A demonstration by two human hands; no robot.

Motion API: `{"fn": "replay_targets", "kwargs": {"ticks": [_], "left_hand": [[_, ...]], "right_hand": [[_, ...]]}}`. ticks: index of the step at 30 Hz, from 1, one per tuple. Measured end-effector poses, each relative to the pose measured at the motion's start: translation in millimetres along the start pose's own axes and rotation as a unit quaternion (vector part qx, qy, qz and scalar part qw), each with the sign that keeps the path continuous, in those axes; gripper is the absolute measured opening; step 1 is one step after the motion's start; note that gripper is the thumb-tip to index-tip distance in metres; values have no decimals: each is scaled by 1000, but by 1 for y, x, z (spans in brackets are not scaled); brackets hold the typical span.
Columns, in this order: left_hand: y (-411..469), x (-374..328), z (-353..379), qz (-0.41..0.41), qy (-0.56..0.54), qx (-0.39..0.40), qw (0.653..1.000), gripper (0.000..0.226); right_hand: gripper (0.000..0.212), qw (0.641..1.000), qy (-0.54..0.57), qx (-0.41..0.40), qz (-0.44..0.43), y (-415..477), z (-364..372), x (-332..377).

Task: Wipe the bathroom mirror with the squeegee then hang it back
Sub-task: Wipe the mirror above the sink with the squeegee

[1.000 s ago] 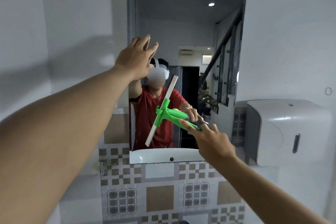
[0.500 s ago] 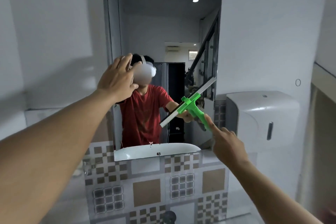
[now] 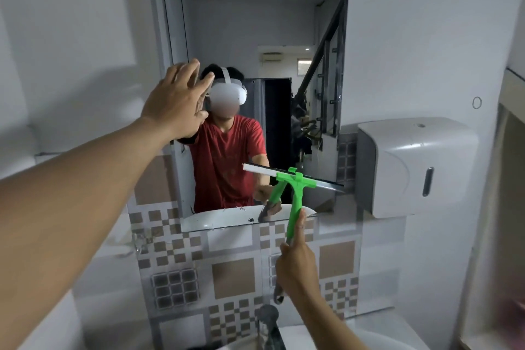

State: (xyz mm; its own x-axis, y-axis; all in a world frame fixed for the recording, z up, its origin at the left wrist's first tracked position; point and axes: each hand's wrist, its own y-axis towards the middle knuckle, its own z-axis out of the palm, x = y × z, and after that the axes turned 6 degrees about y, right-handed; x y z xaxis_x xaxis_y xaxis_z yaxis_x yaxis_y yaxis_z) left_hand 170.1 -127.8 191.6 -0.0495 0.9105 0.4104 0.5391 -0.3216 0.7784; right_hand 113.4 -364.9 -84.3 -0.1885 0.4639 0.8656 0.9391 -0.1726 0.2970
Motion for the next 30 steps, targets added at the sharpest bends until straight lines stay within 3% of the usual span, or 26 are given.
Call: {"fn": "replay_targets", "kwargs": {"ticks": [7,15,20,24,30], "left_hand": [[-3,-3,-4,-13,-5,-7,1000,80],[-18,-7,10,-41,-15,-22,999,76],[-18,-6,14,-40,-18,-23,999,79],[-18,-7,17,-47,-17,-21,999,79],[-18,-10,18,-51,-14,-13,998,79]], "right_hand": [[88,977,212,13,28,-20,59,44],[92,981,182,60,-37,-31,107,51],[114,988,-30,76,-133,-41,105,45],[107,950,-210,129,-191,-38,93,40],[94,908,-313,128,-248,-16,49,35]]}}
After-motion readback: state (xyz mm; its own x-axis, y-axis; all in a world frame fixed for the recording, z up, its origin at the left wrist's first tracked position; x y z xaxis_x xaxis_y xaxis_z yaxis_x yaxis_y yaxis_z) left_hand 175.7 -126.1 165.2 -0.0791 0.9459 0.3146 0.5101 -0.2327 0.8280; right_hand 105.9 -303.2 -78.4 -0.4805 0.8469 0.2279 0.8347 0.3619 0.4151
